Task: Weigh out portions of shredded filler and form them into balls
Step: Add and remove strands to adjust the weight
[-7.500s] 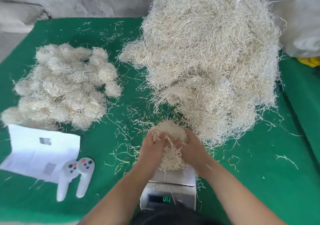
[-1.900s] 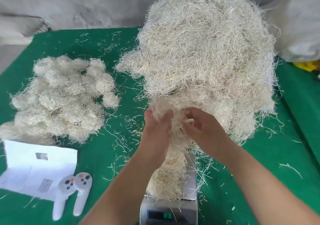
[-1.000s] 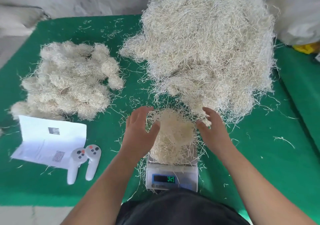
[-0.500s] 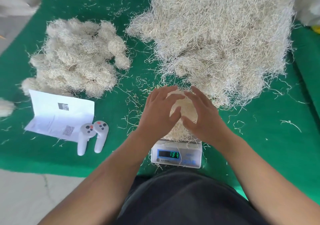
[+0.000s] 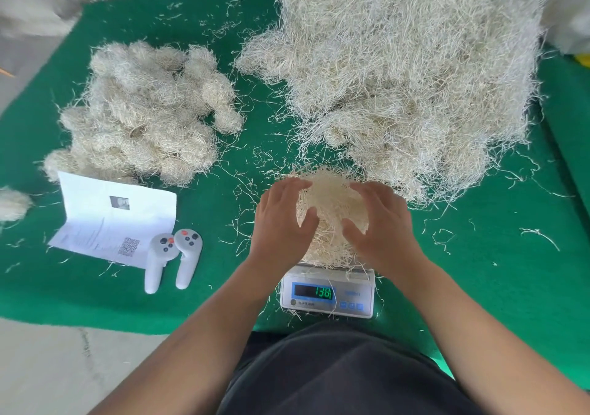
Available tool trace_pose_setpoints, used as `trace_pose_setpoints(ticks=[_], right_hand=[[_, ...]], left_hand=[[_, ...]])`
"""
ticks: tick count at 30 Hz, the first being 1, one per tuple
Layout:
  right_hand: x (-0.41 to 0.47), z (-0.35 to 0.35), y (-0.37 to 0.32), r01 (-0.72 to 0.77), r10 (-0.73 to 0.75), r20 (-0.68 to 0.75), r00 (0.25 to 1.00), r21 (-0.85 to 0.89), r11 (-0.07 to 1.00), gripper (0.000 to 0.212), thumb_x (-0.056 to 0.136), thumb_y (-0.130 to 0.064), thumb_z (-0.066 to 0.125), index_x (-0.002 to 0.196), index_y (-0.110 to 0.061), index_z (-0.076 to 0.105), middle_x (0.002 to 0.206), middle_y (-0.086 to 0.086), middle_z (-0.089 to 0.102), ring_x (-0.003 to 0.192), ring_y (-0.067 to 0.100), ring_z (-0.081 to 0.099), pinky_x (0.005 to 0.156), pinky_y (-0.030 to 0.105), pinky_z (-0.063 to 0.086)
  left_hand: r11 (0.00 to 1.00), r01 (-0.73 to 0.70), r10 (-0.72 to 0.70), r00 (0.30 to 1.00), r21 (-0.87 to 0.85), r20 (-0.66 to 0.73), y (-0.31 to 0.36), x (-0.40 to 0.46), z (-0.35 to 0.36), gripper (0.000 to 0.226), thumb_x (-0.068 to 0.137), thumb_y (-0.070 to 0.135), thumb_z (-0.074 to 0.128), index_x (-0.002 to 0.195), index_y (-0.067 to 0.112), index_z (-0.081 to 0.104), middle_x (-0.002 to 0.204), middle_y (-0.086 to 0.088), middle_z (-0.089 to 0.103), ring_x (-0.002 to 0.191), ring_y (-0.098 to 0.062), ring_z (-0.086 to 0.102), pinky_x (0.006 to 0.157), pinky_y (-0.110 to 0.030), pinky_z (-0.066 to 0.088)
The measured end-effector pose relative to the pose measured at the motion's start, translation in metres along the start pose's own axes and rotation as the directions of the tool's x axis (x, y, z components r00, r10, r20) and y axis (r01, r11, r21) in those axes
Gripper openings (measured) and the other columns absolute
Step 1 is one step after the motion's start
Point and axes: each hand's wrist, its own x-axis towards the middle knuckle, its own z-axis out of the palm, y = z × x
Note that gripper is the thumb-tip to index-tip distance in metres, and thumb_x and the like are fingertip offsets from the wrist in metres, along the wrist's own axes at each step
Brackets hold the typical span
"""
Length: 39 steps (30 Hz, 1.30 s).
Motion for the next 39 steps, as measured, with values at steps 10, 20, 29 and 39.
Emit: trace_pose_setpoints(ticks=[10, 20, 29, 39], right_hand=[[0.022, -0.034, -0.001, -0.175, 0.192, 0.006, 0.981, 0.445, 0.878, 0.006, 0.099, -0.023, 0.065, 0.094, -0.022, 0.066, 0.095, 0.005, 0.068, 0.069, 0.003, 0.056, 0.060, 0.020, 0.045], [0.036, -0.073, -0.024, -0.168, 0.081, 0.153, 0.985, 0.728, 0.664, 0.006, 0.098, -0.029, 0.072, 0.098, -0.025, 0.076, 0.071, -0.003, 0.067, 0.057, 0.005, 0.052, 0.053, 0.015, 0.042], [0.060, -0.076, 0.001, -0.273, 0.303, 0.099, 0.948, 0.744, 0.610, 0.011, 0.098, -0.020, 0.070, 0.088, -0.021, 0.075, 0.084, 0.009, 0.075, 0.068, 0.014, 0.064, 0.066, 0.029, 0.057], [0.097, -0.053, 0.044, -0.362, 0.611, 0.334, 0.718, 0.929, -0.083, 0.010, 0.090, -0.019, 0.062, 0.094, -0.011, 0.062, 0.100, 0.011, 0.065, 0.088, 0.022, 0.062, 0.085, 0.033, 0.060]], left_hand=[[0.990, 0.126, -0.130, 0.990, -0.065, -0.062, 0.023, 0.009, -0.002, 0.061, 0.085, 0.078, 0.045, 0.138, 0.048, 0.041, 0.132, 0.028, 0.046, 0.126, -0.005, 0.027, 0.106, -0.038, 0.022], [0.628, 0.327, -0.180, 0.944, -0.706, 0.277, 0.063, 0.036, -0.012, 0.013, 0.087, 0.049, 0.077, 0.096, 0.058, 0.073, 0.097, 0.024, 0.077, 0.086, 0.008, 0.071, 0.076, -0.021, 0.052], [0.448, 0.440, -0.506, 0.842, -0.778, 0.185, 0.038, 0.042, -0.009, 0.020, 0.100, 0.035, 0.066, 0.086, 0.037, 0.079, 0.088, 0.009, 0.074, 0.085, -0.014, 0.056, 0.087, -0.035, 0.048], [0.232, 0.312, -0.416, 0.888, -0.922, 0.196, 0.040, 0.036, -0.009, 0.009, 0.085, 0.028, 0.069, 0.078, 0.033, 0.074, 0.089, 0.008, 0.074, 0.081, -0.007, 0.065, 0.088, -0.033, 0.046]])
